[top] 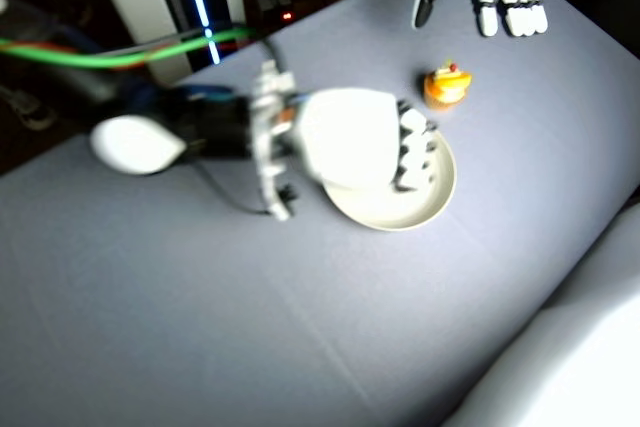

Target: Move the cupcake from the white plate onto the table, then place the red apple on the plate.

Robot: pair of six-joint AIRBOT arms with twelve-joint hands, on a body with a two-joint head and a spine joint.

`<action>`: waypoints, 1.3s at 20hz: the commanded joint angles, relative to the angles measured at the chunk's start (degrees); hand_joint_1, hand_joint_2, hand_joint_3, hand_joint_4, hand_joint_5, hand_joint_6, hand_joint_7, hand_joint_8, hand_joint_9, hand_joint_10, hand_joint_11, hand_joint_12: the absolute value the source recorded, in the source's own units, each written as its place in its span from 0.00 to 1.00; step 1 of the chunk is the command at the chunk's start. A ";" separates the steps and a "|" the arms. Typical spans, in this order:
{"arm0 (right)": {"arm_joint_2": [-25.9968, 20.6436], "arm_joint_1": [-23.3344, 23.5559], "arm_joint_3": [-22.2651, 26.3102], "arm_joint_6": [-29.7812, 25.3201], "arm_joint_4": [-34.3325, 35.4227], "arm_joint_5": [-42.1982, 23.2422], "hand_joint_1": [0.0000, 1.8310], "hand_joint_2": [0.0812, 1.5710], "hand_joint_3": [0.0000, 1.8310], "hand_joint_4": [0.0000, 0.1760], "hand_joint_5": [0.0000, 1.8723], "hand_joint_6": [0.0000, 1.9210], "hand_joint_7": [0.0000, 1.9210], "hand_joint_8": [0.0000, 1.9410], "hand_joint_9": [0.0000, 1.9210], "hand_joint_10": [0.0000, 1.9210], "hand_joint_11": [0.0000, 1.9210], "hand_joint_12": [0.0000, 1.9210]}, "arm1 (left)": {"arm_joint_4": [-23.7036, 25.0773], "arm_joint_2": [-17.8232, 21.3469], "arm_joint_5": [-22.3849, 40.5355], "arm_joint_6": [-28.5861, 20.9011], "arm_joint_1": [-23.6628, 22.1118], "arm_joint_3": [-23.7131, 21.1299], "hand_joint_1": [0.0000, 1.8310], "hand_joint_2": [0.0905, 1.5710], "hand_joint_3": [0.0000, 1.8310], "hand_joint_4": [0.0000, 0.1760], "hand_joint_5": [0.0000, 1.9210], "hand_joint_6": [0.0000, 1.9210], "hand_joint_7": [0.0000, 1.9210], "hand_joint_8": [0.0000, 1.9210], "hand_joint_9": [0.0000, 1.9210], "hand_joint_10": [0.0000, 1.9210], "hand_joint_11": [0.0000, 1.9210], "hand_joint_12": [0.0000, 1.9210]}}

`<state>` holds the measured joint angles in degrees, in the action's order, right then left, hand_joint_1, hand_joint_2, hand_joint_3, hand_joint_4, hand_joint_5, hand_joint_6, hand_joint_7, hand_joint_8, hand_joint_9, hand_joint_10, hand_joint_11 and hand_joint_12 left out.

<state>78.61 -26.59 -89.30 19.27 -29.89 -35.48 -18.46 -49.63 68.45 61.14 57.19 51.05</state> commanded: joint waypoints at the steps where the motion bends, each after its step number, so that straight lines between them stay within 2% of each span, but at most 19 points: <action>1: 0.04 0.77 -0.88 -0.31 1.76 -2.81 0.77 0.63 0.01 0.00 0.61 0.35 0.65 0.22 0.57 0.49 0.41 0.58 | 0.90 0.10 6.64 -0.47 -0.44 0.34 0.48 0.54 0.00 0.92 0.00 0.00 0.00 0.00 0.00 0.00 0.00 0.00; 2: 0.96 0.82 -1.40 -0.32 0.86 -1.49 0.76 0.63 0.00 0.00 0.60 0.38 0.66 0.21 0.56 0.48 0.38 0.57 | 0.90 0.09 6.67 -0.54 -0.44 0.34 0.48 0.54 0.00 0.95 0.00 0.00 0.00 0.00 0.00 0.00 0.00 0.00; 3: 1.69 0.85 -1.75 -0.32 -0.04 -0.68 0.76 0.64 0.00 0.00 0.58 0.39 0.63 0.27 0.56 0.50 0.37 0.58 | 0.93 0.08 6.68 -0.58 -0.43 0.34 0.49 0.54 0.00 0.88 0.00 0.00 0.00 0.00 0.00 0.00 0.00 0.00; 4: 2.10 0.85 -1.87 -0.32 -0.59 -0.25 0.70 0.60 0.00 0.00 0.49 0.14 0.53 0.14 0.48 0.32 0.34 0.59 | 0.98 0.07 6.68 -0.63 -0.44 0.34 0.48 0.54 0.00 0.80 0.00 0.00 0.00 0.00 0.00 0.00 0.00 0.00; 5: 2.28 0.85 -1.89 -0.32 -0.75 -0.09 0.70 0.60 0.00 0.00 0.49 0.14 0.53 0.14 0.48 0.32 0.34 0.59 | 1.06 0.07 6.69 -0.74 -0.45 0.34 0.48 0.54 0.00 0.80 0.00 0.00 0.00 0.00 0.00 0.00 0.00 0.00; 6: 2.29 0.85 -1.89 -0.33 -0.75 -0.07 0.57 0.57 0.00 0.23 0.27 0.01 0.29 0.01 0.31 0.08 0.16 0.55 | 1.08 0.08 6.74 -0.90 -0.46 0.34 0.49 0.54 0.00 0.87 0.00 0.00 0.00 0.00 0.00 0.00 0.00 0.00; 7: 2.27 0.85 -1.98 -0.34 -0.75 0.28 0.53 0.56 0.00 0.64 0.15 0.00 0.18 0.00 0.21 0.02 0.03 0.50 | 1.08 0.09 6.87 -1.02 -0.43 0.34 0.49 0.55 0.00 0.86 0.00 0.00 0.00 0.00 0.00 0.00 0.00 0.00; 8: 2.27 0.85 -1.99 -0.34 -0.75 0.44 0.53 0.56 0.00 0.64 0.15 0.00 0.18 0.00 0.21 0.02 0.03 0.50 | 1.08 0.07 6.88 -1.05 -0.43 0.33 0.49 0.55 0.00 0.86 0.00 0.00 0.00 0.00 0.00 0.00 0.00 0.00; 9: 2.26 0.85 -2.00 -0.34 -0.75 0.67 0.49 0.52 0.00 0.97 0.04 0.00 0.08 0.00 0.15 0.00 0.00 0.48 | 1.08 0.04 6.88 -1.11 -0.43 0.33 0.49 0.54 0.00 0.82 0.00 0.00 0.00 0.00 0.00 0.00 0.00 0.00; 11: 2.24 0.85 -1.91 -0.62 -0.71 0.74 0.49 0.49 0.00 0.99 0.01 0.00 0.05 0.00 0.14 0.00 0.00 0.50 | 1.07 0.02 7.16 -1.44 -0.37 0.32 0.48 0.54 0.00 0.76 0.00 0.00 0.00 0.00 0.00 0.00 0.00 0.00; 12: 2.24 0.85 -1.68 -0.67 -0.64 0.72 0.50 0.48 0.00 1.00 0.00 0.00 0.03 0.00 0.14 0.00 0.00 0.57 | 1.07 0.04 7.37 -1.65 -0.29 0.31 0.48 0.54 0.00 0.78 0.00 0.00 0.00 0.00 0.00 0.00 0.00 0.00; 13: 2.21 0.85 -1.16 -0.67 -0.55 0.61 0.52 0.49 0.00 1.00 0.00 0.00 0.00 0.00 0.02 0.00 0.00 0.15 | 1.07 0.07 7.73 -2.07 -0.22 0.31 0.47 0.54 0.00 0.88 0.00 0.00 0.00 0.00 0.00 0.00 0.00 0.00; 14: 1.50 0.85 -0.50 -0.67 -0.37 0.08 0.52 0.50 0.00 1.00 0.00 0.00 0.00 0.00 0.00 0.00 0.00 0.03 | 1.07 0.12 8.06 -2.32 -0.18 0.31 0.48 0.55 0.00 0.95 0.00 0.00 0.00 0.00 0.00 0.00 0.00 0.00; 18: -5.89 -0.88 3.78 -0.35 5.57 -8.25 0.48 0.51 0.01 1.00 0.00 0.00 0.00 0.00 0.00 0.00 0.00 0.00 | 1.09 0.58 11.06 -3.72 0.44 -0.08 0.47 0.55 0.00 0.98 0.00 0.00 0.00 0.00 0.00 0.00 0.00 0.00; 19: -8.77 -3.67 6.26 0.84 10.22 -13.42 0.38 0.51 0.00 0.76 0.00 0.00 0.00 0.00 0.00 0.00 0.00 0.00 | 1.09 0.63 12.68 -4.76 0.91 -0.17 0.46 0.56 0.01 1.00 0.00 0.00 0.00 0.00 0.00 0.00 0.00 0.00; 20: -10.86 -6.34 8.64 2.47 14.11 -18.55 0.40 0.50 0.00 0.95 0.00 0.00 0.00 0.00 0.00 0.00 0.00 0.00 | 1.00 0.51 14.06 -6.39 1.45 0.00 0.43 0.57 0.01 1.00 0.00 0.00 0.00 0.00 0.00 0.00 0.00 0.00; 21: -13.27 -9.19 11.40 4.02 17.91 -23.76 0.37 0.49 0.00 0.99 0.00 0.00 0.00 0.00 0.00 0.00 0.00 0.00 | 0.87 0.39 15.21 -8.48 2.06 0.28 0.41 0.56 0.00 1.00 0.00 0.00 0.00 0.00 0.00 0.00 0.00 0.00; 24: -17.71 -18.94 17.55 5.86 26.69 -39.50 0.38 0.48 0.00 1.00 0.00 0.00 0.00 0.00 0.00 0.00 0.00 0.00 | 0.82 0.29 21.80 -13.89 4.98 0.28 0.41 0.56 0.00 1.00 0.00 0.00 0.00 0.00 0.00 0.00 0.00 0.00; 26: -19.43 -23.50 20.04 6.49 30.92 -47.28 0.42 0.54 0.01 1.00 0.00 0.00 0.00 0.00 0.00 0.00 0.00 0.00 | 0.88 0.41 26.17 -14.83 5.66 -0.21 0.42 0.55 0.00 1.00 0.00 0.00 0.00 0.00 0.00 0.00 0.00 0.00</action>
<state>59.53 -51.27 -68.93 25.78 -1.65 -71.94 -17.47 -49.54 85.10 46.57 63.11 50.57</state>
